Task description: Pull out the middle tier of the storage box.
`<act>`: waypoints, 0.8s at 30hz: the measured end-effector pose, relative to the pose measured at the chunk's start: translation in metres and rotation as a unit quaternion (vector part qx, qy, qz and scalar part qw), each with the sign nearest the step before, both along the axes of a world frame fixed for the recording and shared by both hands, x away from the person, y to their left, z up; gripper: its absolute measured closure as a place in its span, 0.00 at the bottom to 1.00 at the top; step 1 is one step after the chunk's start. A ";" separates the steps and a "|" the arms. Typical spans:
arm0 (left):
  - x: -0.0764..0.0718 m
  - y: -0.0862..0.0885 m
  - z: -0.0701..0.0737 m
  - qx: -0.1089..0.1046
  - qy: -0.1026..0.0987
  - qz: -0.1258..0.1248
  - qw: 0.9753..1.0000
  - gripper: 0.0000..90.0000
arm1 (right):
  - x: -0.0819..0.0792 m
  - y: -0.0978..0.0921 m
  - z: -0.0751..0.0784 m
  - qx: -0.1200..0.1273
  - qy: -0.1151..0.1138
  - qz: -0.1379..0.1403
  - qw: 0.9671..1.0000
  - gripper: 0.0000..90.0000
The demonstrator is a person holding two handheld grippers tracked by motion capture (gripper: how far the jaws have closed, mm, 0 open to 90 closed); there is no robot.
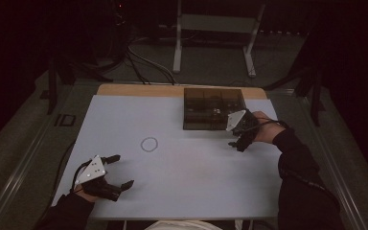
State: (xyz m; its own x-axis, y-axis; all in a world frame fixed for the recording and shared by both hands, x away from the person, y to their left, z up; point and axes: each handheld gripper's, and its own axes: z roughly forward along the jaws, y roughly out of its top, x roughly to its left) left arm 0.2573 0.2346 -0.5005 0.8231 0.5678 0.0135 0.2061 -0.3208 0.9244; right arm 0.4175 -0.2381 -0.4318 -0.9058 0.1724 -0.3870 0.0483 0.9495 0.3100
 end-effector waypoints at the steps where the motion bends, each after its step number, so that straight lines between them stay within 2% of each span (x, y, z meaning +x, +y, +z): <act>1: 0.000 0.000 0.000 0.000 0.000 0.000 1.000 0.01 | 0.001 0.000 0.001 -0.001 0.001 0.003 1.000 0.06; 5: 0.000 0.000 0.000 0.000 0.000 -0.001 1.000 0.01 | 0.007 0.000 0.006 -0.006 0.017 0.006 1.000 0.07; 7: 0.000 0.000 0.000 0.000 0.000 0.000 1.000 0.01 | 0.011 -0.001 0.008 0.001 0.032 -0.003 0.999 0.07; 10: 0.000 0.000 0.000 0.000 0.001 0.000 1.000 0.01 | 0.016 -0.001 0.011 -0.010 0.045 -0.013 0.999 0.08; 14: 0.000 0.000 0.000 0.001 0.001 -0.001 1.000 0.01 | 0.022 0.000 0.016 -0.006 0.066 -0.014 0.998 0.15; 16: 0.000 0.000 0.000 0.001 0.001 -0.002 1.000 0.01 | 0.025 0.001 0.016 -0.004 0.069 -0.010 0.998 0.17; 17: 0.000 0.000 0.000 0.001 0.001 -0.003 1.000 0.01 | 0.026 0.001 0.016 -0.006 0.067 -0.006 0.998 0.20; 19: 0.000 0.000 0.000 0.000 0.000 -0.003 1.000 0.01 | 0.027 0.002 0.016 -0.009 0.060 0.001 0.998 0.33; 20: 0.000 0.000 0.000 0.000 0.000 -0.004 1.000 0.01 | 0.027 0.002 0.015 -0.013 0.049 0.005 0.999 0.38; 22: 0.000 0.000 0.000 -0.001 0.000 -0.003 1.000 0.01 | 0.029 0.002 0.013 -0.022 0.047 0.016 0.999 0.47; 24: 0.000 0.000 0.000 -0.001 -0.001 -0.003 1.000 0.01 | 0.031 0.002 0.011 -0.021 0.029 0.028 0.999 0.54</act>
